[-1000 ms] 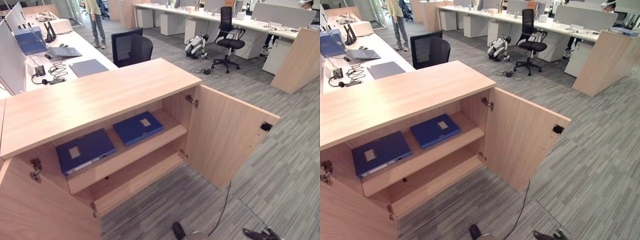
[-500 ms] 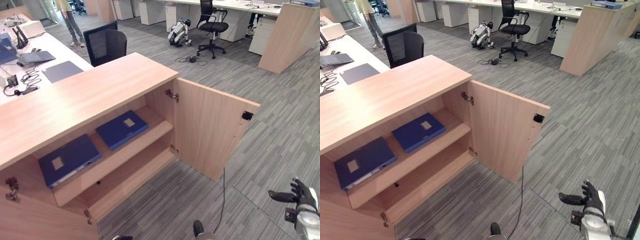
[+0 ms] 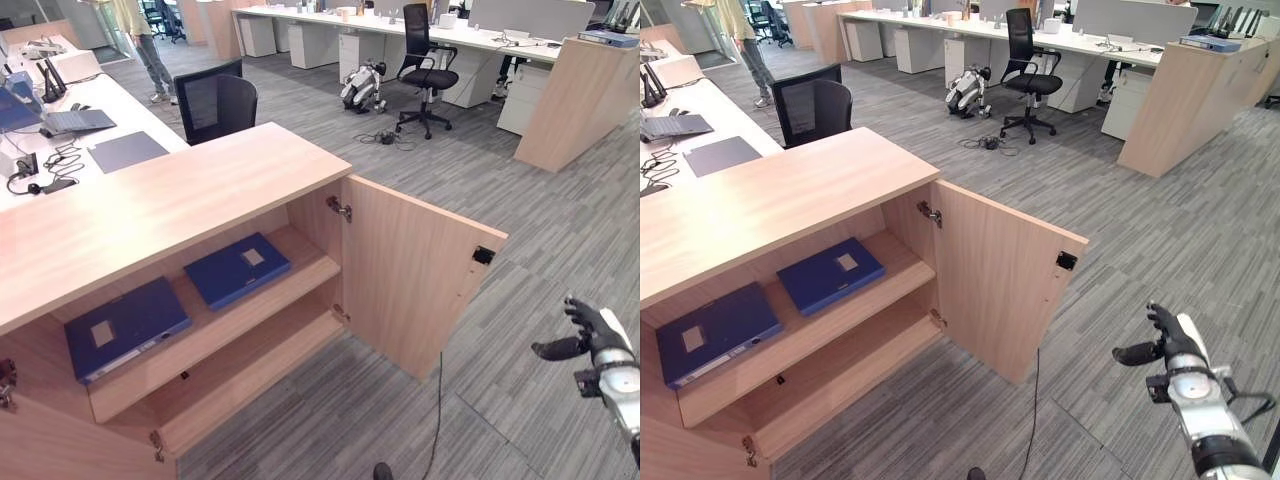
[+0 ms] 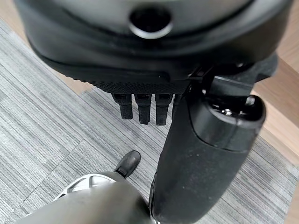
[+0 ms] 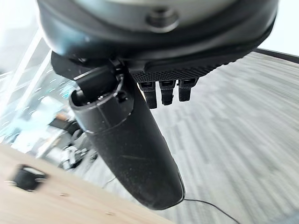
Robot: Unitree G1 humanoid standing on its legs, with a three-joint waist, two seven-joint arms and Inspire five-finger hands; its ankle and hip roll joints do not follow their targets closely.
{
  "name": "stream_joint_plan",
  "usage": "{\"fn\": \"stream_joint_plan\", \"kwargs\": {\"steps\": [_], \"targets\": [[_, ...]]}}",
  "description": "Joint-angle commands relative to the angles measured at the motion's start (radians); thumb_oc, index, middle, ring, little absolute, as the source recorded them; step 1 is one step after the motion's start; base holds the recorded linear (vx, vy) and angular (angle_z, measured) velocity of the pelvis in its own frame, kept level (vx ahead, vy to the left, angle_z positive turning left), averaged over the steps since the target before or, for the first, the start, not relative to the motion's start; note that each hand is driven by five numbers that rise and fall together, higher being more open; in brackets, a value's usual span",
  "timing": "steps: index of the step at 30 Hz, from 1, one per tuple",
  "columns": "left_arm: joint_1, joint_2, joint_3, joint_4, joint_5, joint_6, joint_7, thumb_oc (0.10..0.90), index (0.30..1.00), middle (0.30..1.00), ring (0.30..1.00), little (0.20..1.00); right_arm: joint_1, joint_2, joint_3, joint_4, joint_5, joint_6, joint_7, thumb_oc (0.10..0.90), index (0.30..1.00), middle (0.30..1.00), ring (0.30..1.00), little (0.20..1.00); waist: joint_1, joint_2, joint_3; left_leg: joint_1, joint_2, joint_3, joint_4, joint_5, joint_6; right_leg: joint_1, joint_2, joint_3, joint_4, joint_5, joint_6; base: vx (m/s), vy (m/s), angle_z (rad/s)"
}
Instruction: Put the empty folder in the office cabinet
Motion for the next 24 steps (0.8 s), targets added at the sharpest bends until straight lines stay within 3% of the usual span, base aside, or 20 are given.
{"fn": "stream_joint_plan", "kwargs": {"steps": [1, 9, 13, 18, 24], "targets": [[-0.073, 0.026, -0.041, 0.043, -0.030, 0.007, 0.005, 0.800, 0.900, 0.900, 0.900, 0.900, -0.244, -0.079, 0.066, 0.047, 0.026, -0.098, 0.001, 0.800, 0.900, 0.900, 0.900, 0.900, 0.057, -0.036, -0.021, 0.011, 0.042, -0.128, 0.013, -0.061, -0.048, 0.012, 0.030, -0.034, 0.013, -0.144, 0.041, -0.03, -0.167, 0.16], [-0.060, 0.004, -0.086, 0.055, -0.046, 0.008, -0.002, 0.800, 0.900, 0.900, 0.900, 0.900, -0.508, -0.036, 0.296, 0.111, 0.006, -0.087, 0.037, 0.800, 0.900, 0.900, 0.900, 0.900, 0.099, -0.036, -0.020, 0.001, 0.071, -0.164, 0.001, -0.019, -0.076, 0.036, 0.056, -0.064, 0.008, -0.179, 0.012, 0.02, -0.097, 0.17], [-0.044, 0.001, -0.090, 0.058, -0.044, 0.008, -0.007, 0.800, 0.900, 0.900, 0.900, 0.900, -0.547, -0.001, 0.354, 0.121, -0.017, -0.082, 0.056, 0.800, 0.900, 0.900, 0.900, 0.900, 0.110, -0.038, -0.019, -0.001, 0.077, -0.172, -0.001, -0.013, -0.081, 0.046, 0.062, -0.073, 0.008, -0.188, 0.004, 0.02, -0.046, 0.12], [-0.023, 0.000, -0.087, 0.050, -0.049, 0.007, -0.014, 0.800, 0.900, 0.900, 0.900, 0.900, -0.549, 0.038, 0.383, 0.088, -0.028, -0.083, 0.063, 0.800, 0.900, 0.900, 0.900, 0.900, 0.126, -0.041, -0.016, -0.005, 0.082, -0.189, -0.004, -0.003, -0.085, 0.053, 0.068, -0.084, 0.008, -0.195, -0.004, 0.02, -0.036, 0.10], [-0.015, -0.005, -0.071, 0.037, -0.047, 0.011, -0.011, 0.800, 0.900, 0.900, 0.900, 0.900, -0.466, 0.115, 0.369, -0.109, 0.035, -0.120, 0.082, 0.800, 0.900, 0.900, 0.900, 0.900, 0.134, -0.041, -0.011, -0.017, 0.084, -0.206, -0.006, 0.000, -0.090, 0.059, 0.073, -0.100, 0.008, -0.205, -0.010, 0.01, -0.003, 0.09]]}}
